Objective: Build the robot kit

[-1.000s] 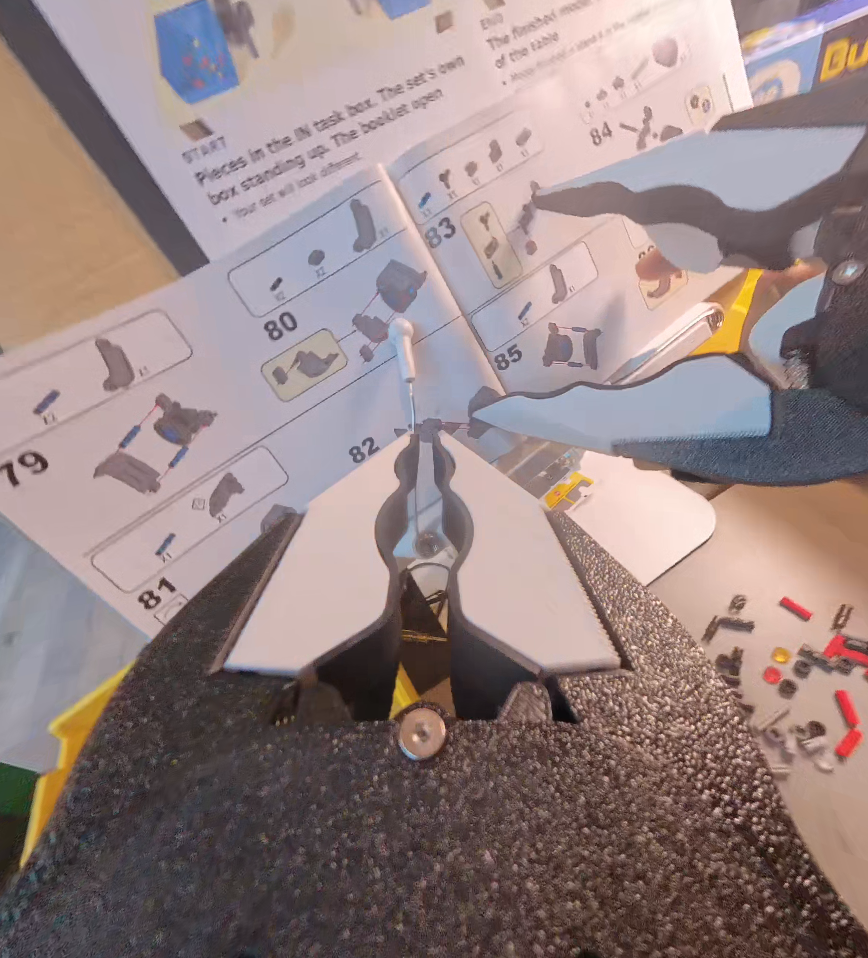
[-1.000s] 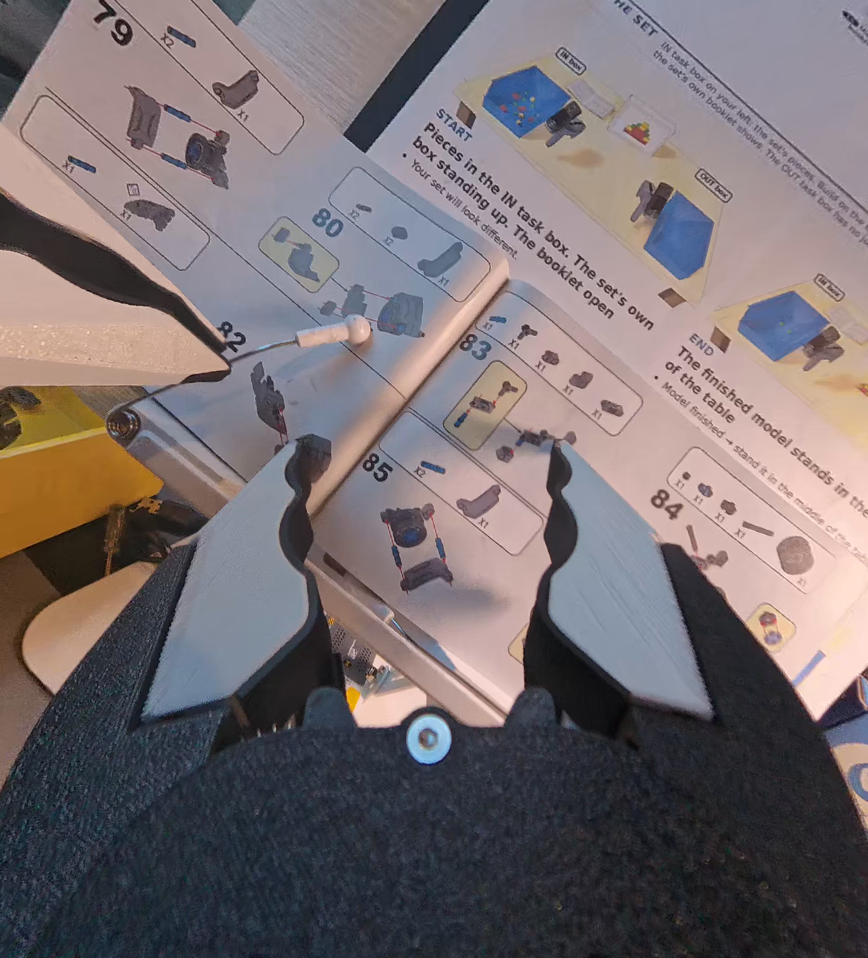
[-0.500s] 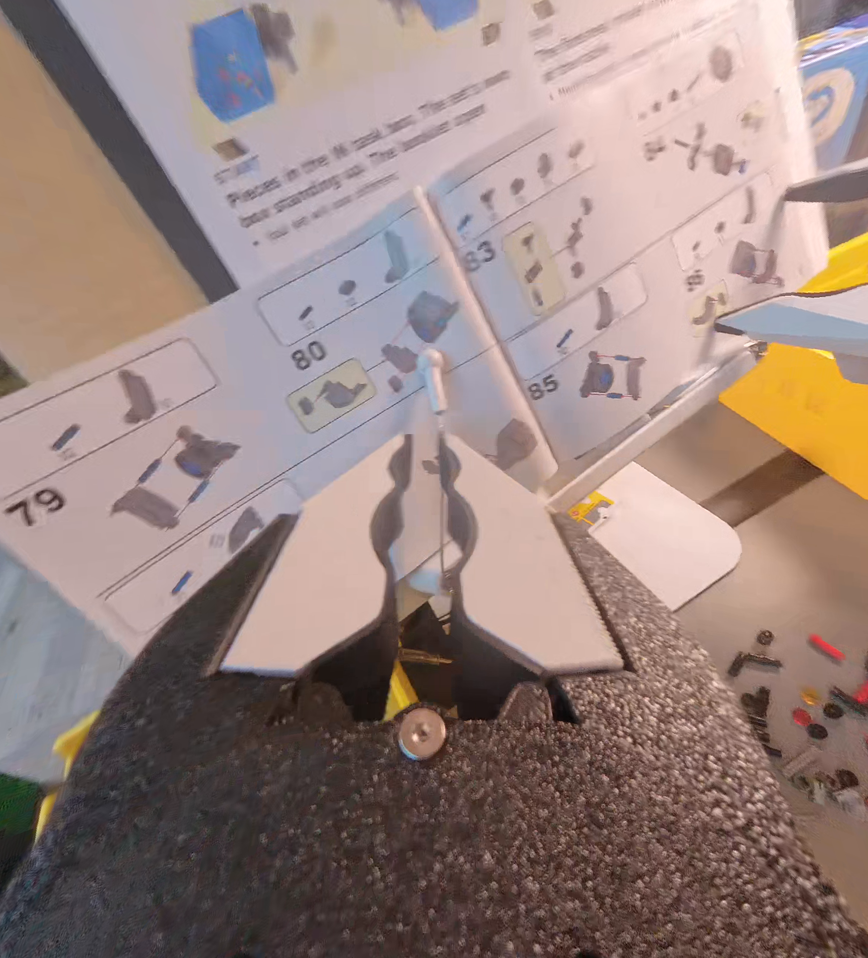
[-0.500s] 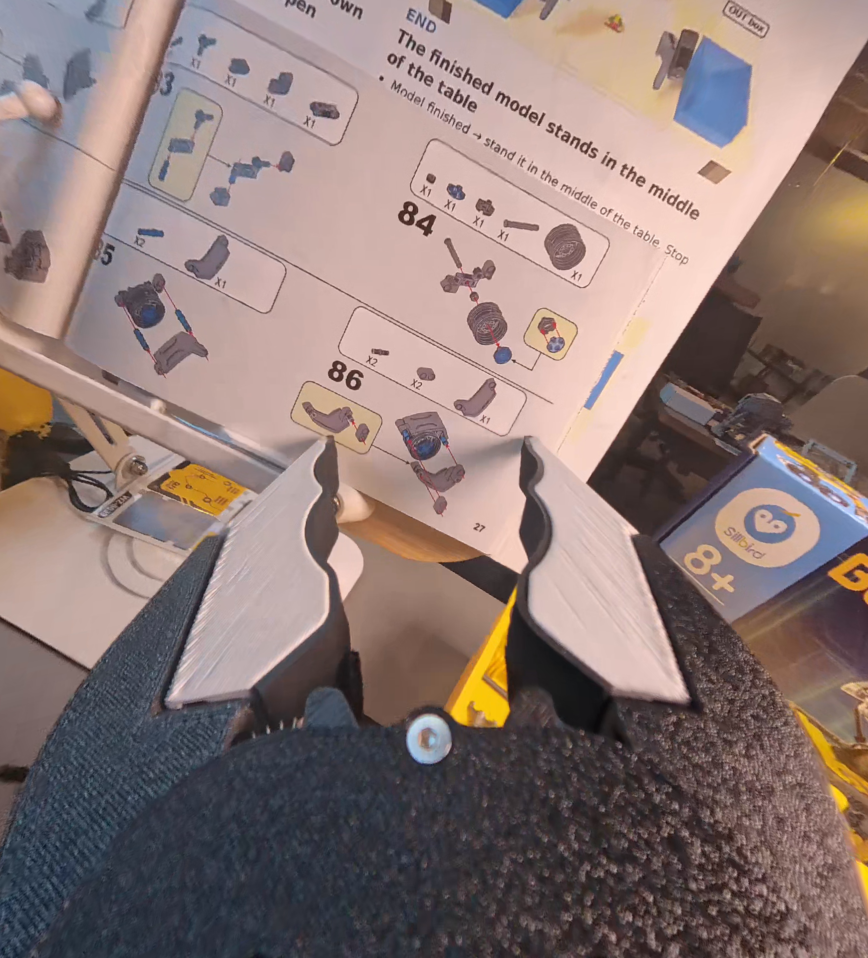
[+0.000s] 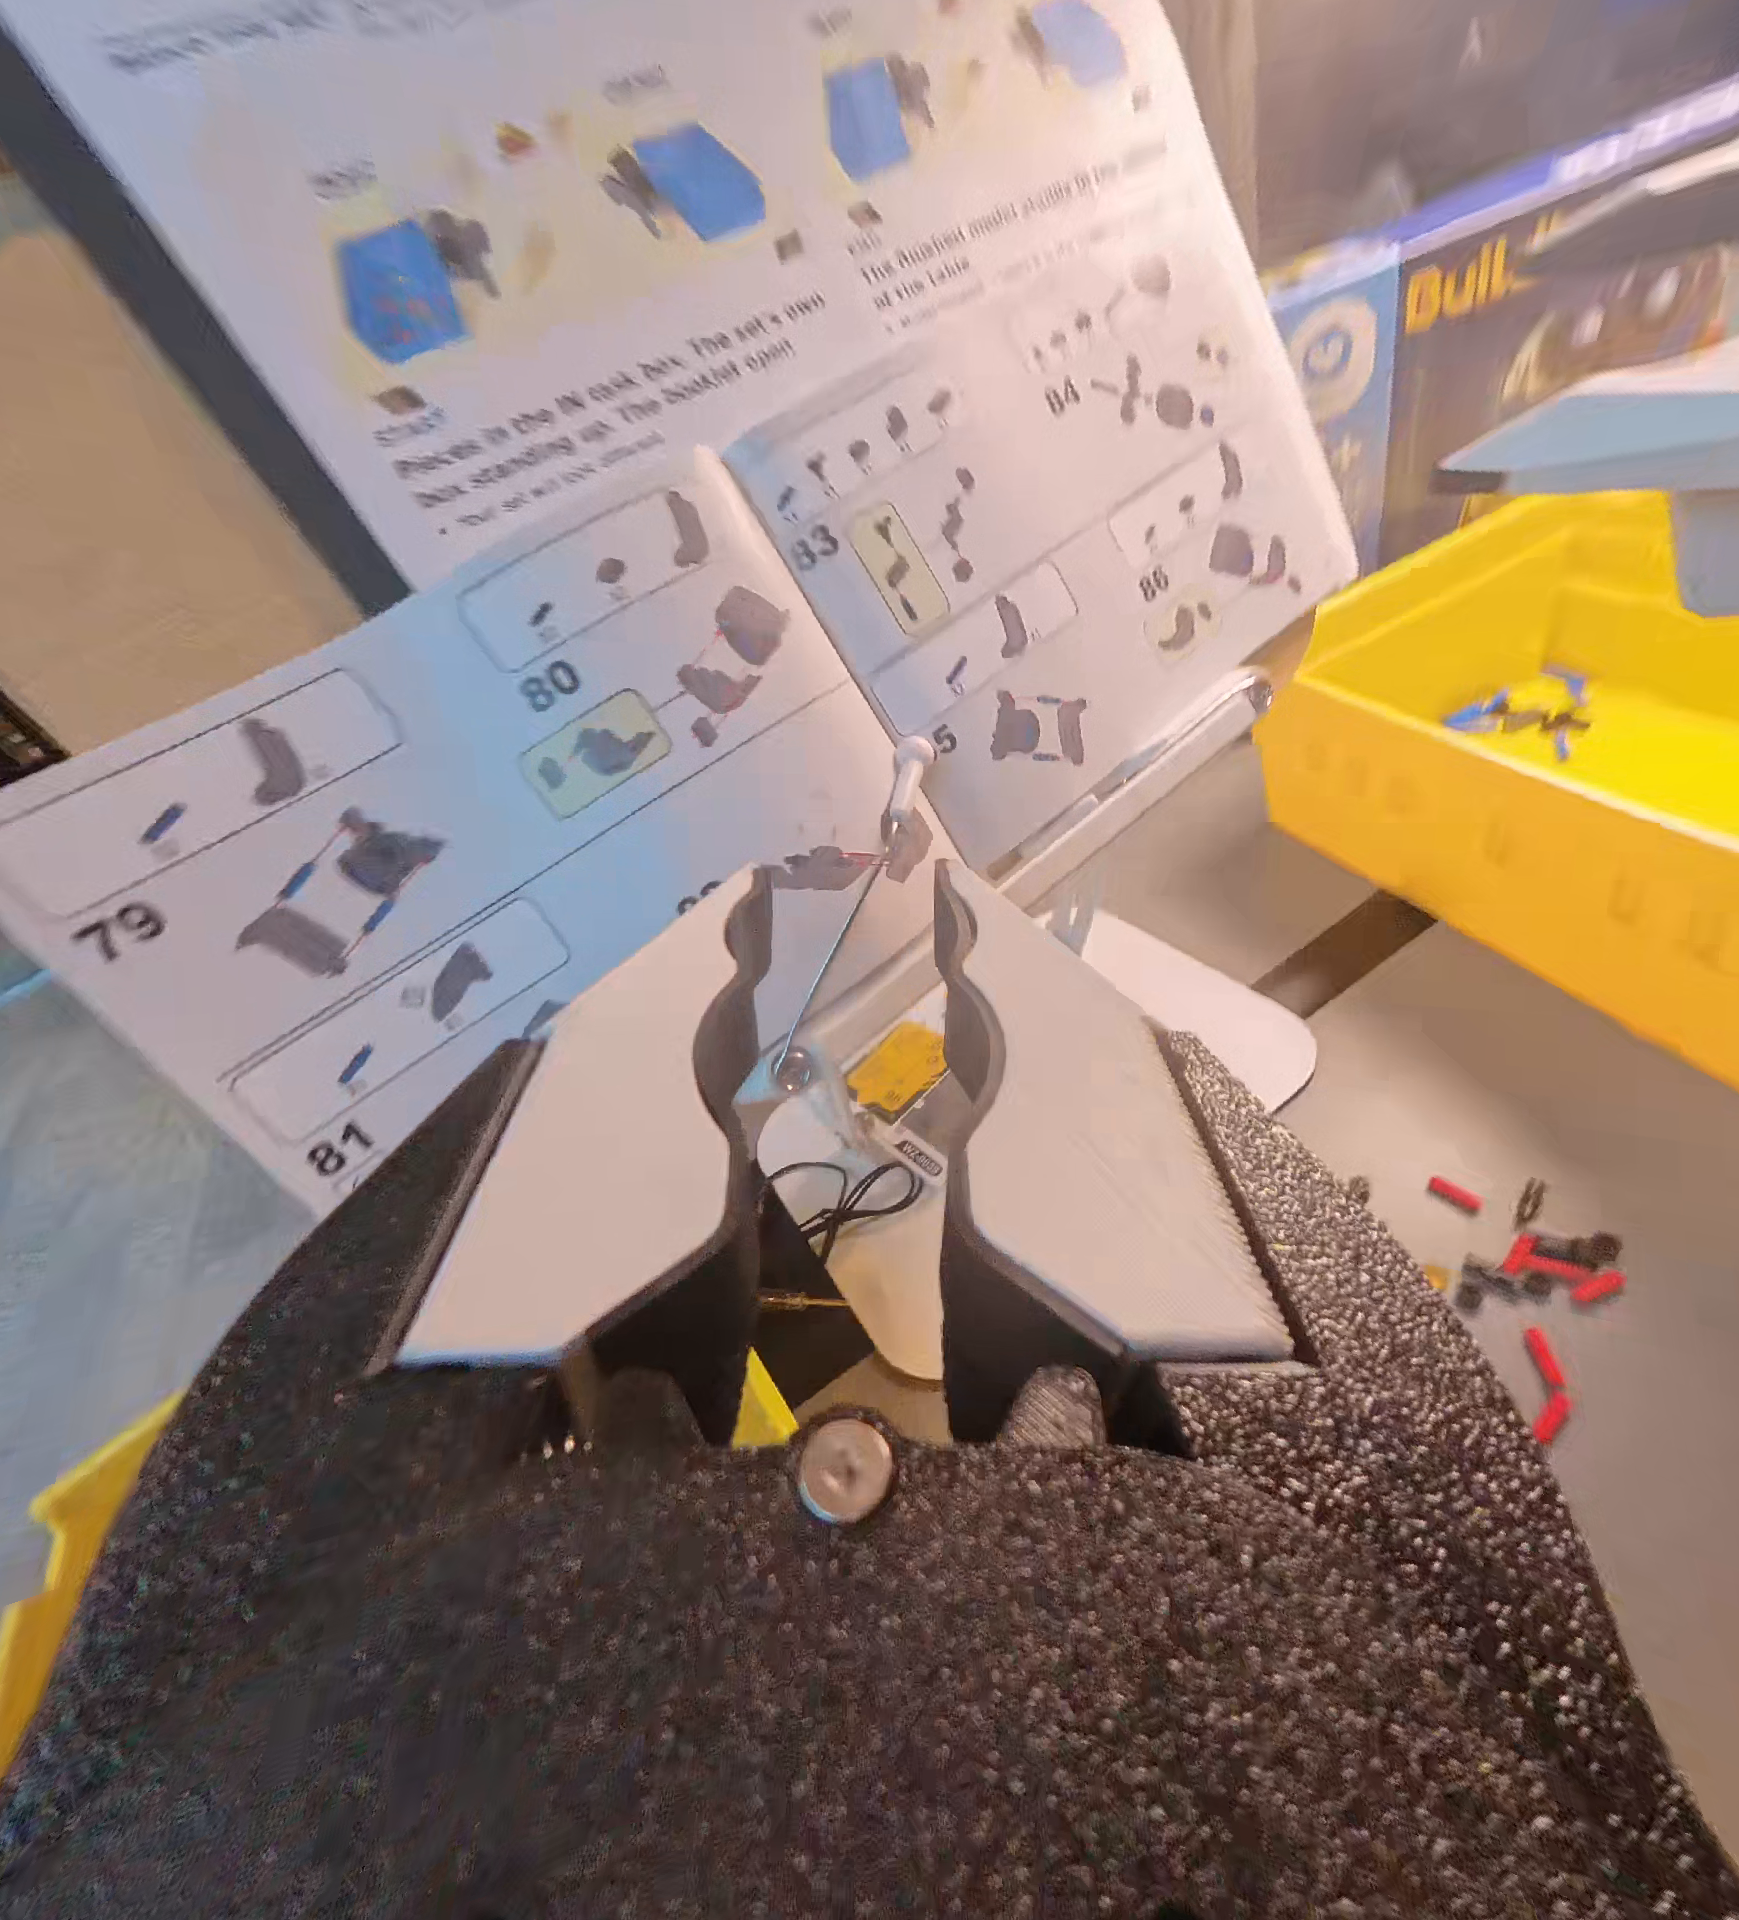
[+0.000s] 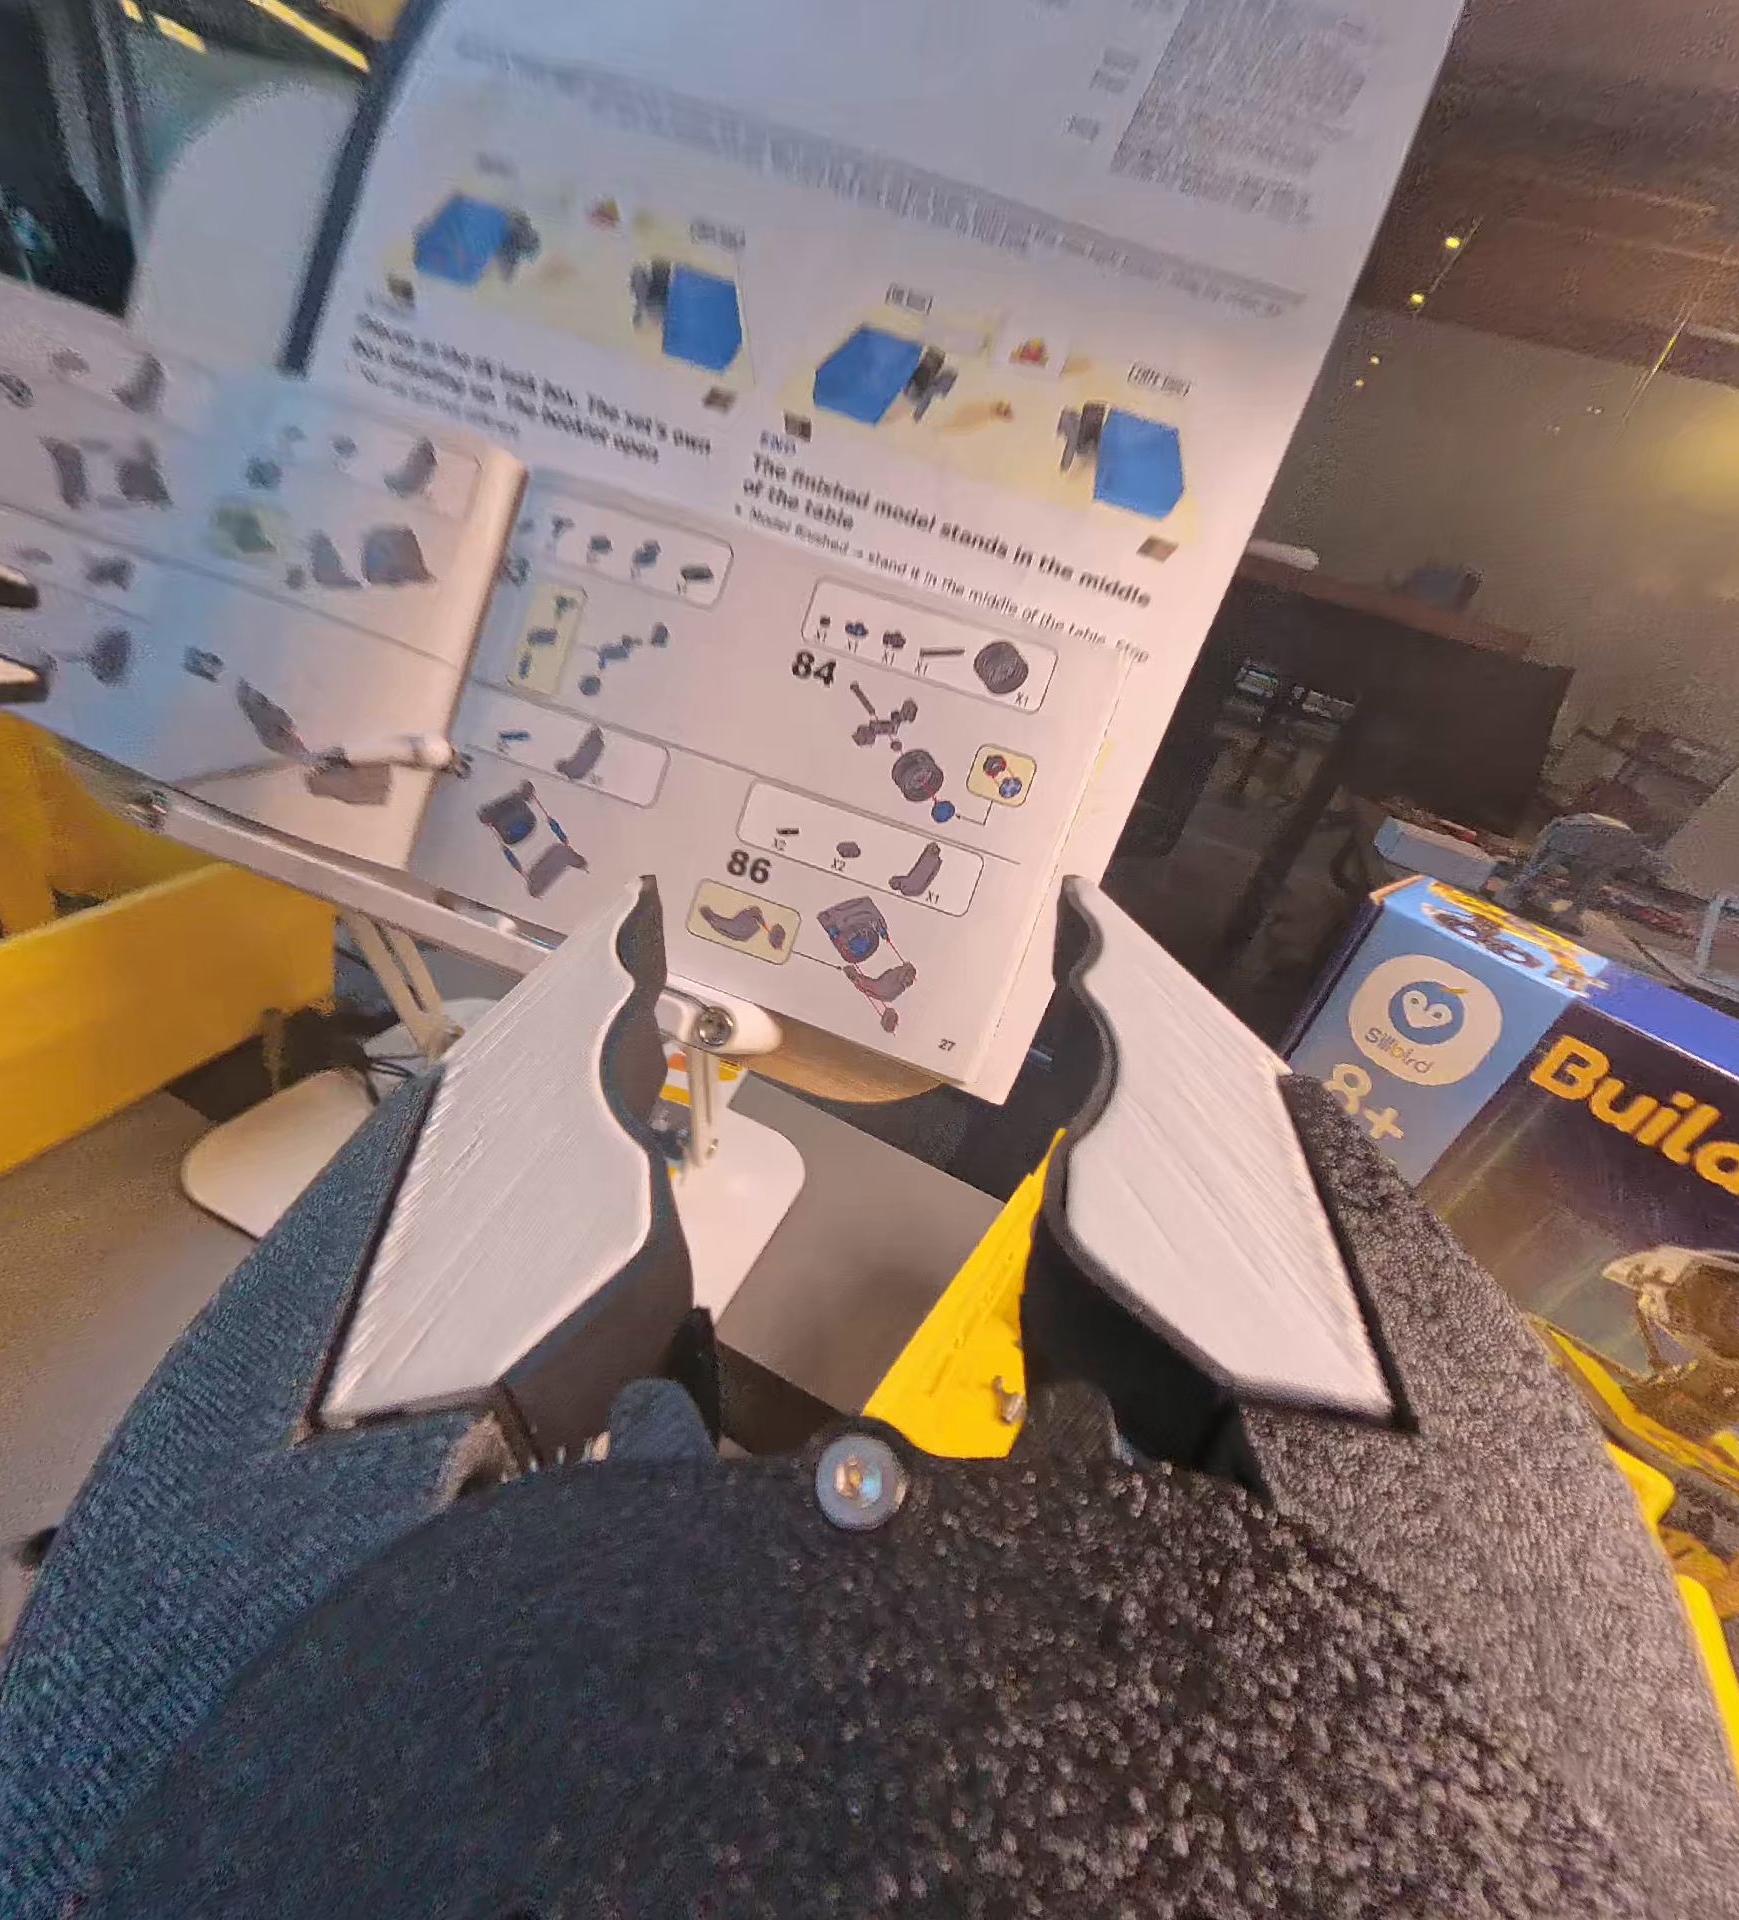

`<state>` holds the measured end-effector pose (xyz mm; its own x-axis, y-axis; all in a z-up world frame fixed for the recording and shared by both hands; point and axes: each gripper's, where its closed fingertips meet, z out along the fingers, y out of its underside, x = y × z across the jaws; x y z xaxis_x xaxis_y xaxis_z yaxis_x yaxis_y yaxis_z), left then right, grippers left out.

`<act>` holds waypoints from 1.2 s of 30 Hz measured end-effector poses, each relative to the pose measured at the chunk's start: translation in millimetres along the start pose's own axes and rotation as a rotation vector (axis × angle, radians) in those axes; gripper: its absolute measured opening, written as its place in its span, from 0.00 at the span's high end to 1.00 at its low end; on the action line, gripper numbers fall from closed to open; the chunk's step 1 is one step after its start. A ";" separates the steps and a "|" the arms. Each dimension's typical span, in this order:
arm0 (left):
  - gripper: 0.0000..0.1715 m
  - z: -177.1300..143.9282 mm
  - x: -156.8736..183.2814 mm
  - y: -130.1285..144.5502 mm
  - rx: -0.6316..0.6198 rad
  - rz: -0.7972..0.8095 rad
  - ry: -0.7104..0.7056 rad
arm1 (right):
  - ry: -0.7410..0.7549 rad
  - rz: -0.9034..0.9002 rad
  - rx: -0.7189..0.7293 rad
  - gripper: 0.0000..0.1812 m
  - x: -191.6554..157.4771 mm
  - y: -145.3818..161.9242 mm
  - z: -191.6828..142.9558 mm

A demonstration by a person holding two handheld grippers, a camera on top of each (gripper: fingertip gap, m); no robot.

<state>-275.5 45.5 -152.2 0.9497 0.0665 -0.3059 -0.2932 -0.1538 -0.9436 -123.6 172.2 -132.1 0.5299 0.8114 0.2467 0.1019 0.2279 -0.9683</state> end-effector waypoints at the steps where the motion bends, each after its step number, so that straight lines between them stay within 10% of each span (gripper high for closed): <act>1: 0.81 -14.0 -4.6 -2.9 0.051 -0.059 -0.015 | -0.009 0.037 0.036 0.58 -0.8 -10.6 -15.9; 8: 0.75 -118.0 -11.4 11.8 0.202 -0.278 -0.052 | -0.138 0.126 0.110 0.61 -38.0 -32.3 -138.8; 16: 0.73 -206.0 69.4 98.5 0.024 -0.290 0.110 | -0.255 0.131 0.028 0.66 -114.7 51.3 -237.4; 36: 0.73 -208.4 68.7 137.1 -0.011 -0.326 0.065 | -0.254 0.159 0.044 0.66 -117.8 89.9 -225.0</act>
<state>-227.6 -176.5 -276.3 0.9985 0.0512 0.0213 0.0286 -0.1450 -0.9890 12.6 -24.0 -256.8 0.3085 0.9460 0.0994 -0.0053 0.1062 -0.9943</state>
